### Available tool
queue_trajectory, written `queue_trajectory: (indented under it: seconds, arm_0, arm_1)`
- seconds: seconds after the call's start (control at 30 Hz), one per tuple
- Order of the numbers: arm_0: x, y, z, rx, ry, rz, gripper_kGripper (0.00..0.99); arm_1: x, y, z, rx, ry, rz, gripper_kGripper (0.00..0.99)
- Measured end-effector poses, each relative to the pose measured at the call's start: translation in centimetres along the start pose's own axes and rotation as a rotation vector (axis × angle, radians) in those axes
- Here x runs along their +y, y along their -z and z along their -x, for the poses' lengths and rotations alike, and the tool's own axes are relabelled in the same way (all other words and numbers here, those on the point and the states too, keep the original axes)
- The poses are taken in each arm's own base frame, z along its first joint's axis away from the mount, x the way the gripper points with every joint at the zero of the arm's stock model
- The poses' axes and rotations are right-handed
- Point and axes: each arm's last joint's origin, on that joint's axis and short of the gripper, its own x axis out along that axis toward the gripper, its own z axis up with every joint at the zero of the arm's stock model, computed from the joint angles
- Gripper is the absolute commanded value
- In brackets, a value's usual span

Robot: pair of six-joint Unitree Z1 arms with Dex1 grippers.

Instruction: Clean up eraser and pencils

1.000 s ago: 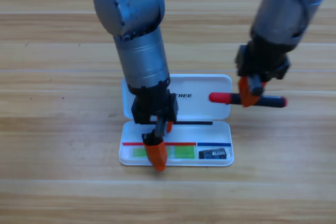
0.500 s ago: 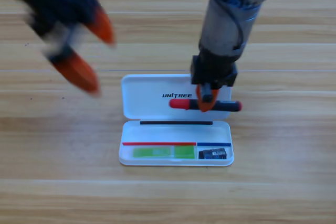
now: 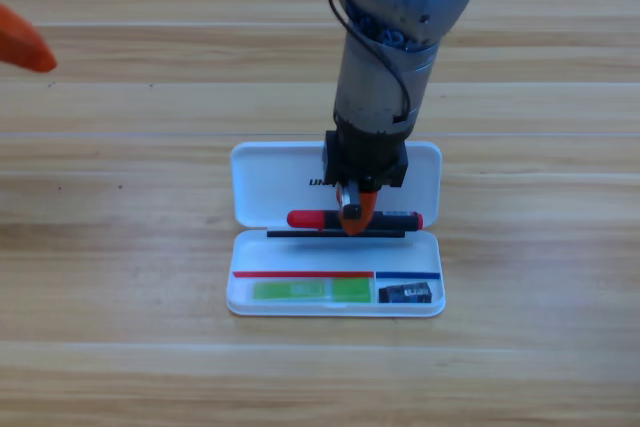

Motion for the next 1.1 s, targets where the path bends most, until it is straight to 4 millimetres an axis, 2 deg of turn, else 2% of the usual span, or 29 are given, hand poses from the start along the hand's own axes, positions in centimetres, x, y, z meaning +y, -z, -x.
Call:
queue_trajectory:
  seconds: [0.33,0.37,0.43,0.47,0.57,0.67,0.73,0.83,1.0,1.1]
  arm_0:
    - [0.0,1.2,-1.5,0.001,0.028,0.024,0.990]
    - [-0.1,1.3,-1.7,0.005,0.034,0.027,0.990]
    - [-0.2,1.6,-2.0,0.011,0.043,0.031,0.990]
    - [-0.2,1.6,-2.1,0.010,0.043,0.031,0.990]
    - [-0.1,1.5,-2.2,-0.002,0.030,0.025,0.990]
    - [-0.1,1.5,-2.2,-0.004,0.029,0.024,0.990]
    - [-0.1,1.5,-2.2,-0.004,0.029,0.024,0.990]
    - [0.0,1.5,-2.2,-0.004,0.028,0.024,0.990]
    - [0.1,1.5,-2.2,-0.013,0.022,0.022,0.990]
    - [0.5,1.3,-2.2,-0.041,0.002,0.018,0.990]
  arm_1:
    - [0.4,-0.3,-0.8,0.020,-0.020,-0.007,0.018]
    - [0.5,-0.3,-0.8,0.020,-0.020,-0.009,0.235]
    - [0.5,-0.4,-0.8,0.019,-0.020,-0.023,0.752]
    - [0.5,-0.4,-0.8,0.019,-0.019,-0.034,0.844]
    - [0.5,-0.4,-0.7,0.022,-0.013,-0.051,0.888]
    - [0.6,-0.4,-0.6,0.021,-0.012,-0.059,0.888]
    - [1.1,-0.3,0.3,0.016,-0.011,-0.063,0.893]
    - [2.7,0.3,3.5,-0.024,-0.007,-0.060,0.900]
    - [6.8,1.7,13.5,-0.235,0.022,-0.019,0.911]
    - [8.7,3.0,17.8,-0.356,0.015,0.003,0.942]
